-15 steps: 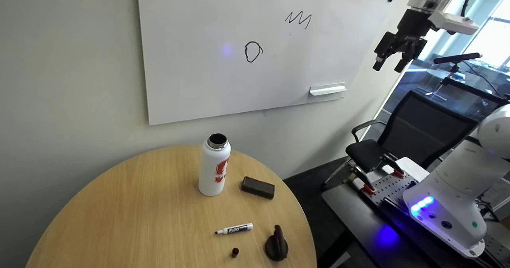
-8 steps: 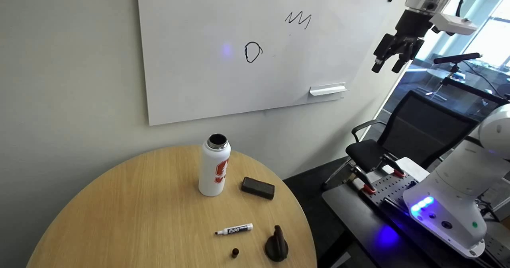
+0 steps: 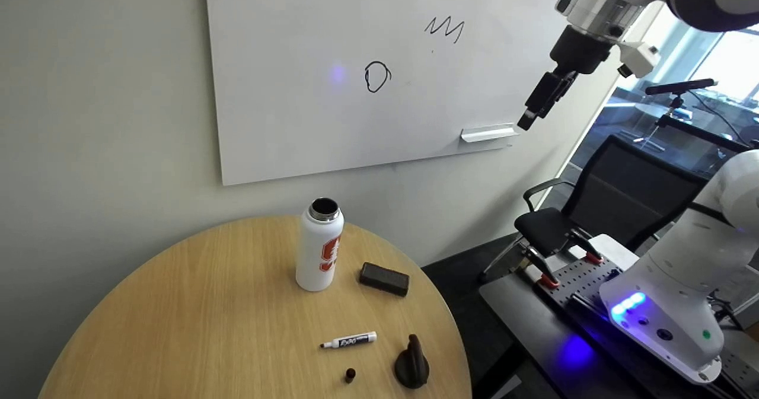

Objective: Put the lid on the bottle and then erase the circle on the whiteboard using the duster

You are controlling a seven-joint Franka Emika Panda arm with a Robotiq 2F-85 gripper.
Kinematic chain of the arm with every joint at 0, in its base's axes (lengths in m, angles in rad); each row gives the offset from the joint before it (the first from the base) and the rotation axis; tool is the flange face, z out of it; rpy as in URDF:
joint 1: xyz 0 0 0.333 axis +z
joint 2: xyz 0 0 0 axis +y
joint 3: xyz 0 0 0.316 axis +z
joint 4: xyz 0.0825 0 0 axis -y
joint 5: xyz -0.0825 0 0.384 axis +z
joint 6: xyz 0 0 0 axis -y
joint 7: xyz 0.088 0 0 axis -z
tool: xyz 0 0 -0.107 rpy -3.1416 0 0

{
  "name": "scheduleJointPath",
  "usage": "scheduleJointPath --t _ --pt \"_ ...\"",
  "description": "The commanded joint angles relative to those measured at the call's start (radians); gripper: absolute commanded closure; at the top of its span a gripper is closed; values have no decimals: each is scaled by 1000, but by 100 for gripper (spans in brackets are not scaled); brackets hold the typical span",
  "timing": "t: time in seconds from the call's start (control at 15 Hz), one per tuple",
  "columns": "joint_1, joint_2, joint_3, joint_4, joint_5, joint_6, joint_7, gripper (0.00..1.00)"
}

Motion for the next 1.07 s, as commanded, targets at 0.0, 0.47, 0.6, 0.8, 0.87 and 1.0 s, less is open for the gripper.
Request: scheduleJointPath --t 0.0,0.47,0.6,0.8,0.87,1.0 --pt "21 17 -12 4 -10 9 0 0" --pt "68 82 35 16 -58 14 -67 0" --pt "118 108 62 -13 -59 80 -106 0" --pt "191 162 101 -45 -64 208 -152 0" --pt "211 183 104 -61 -72 256 -177 0" --pt "248 214 93 -79 -92 316 -250 0"
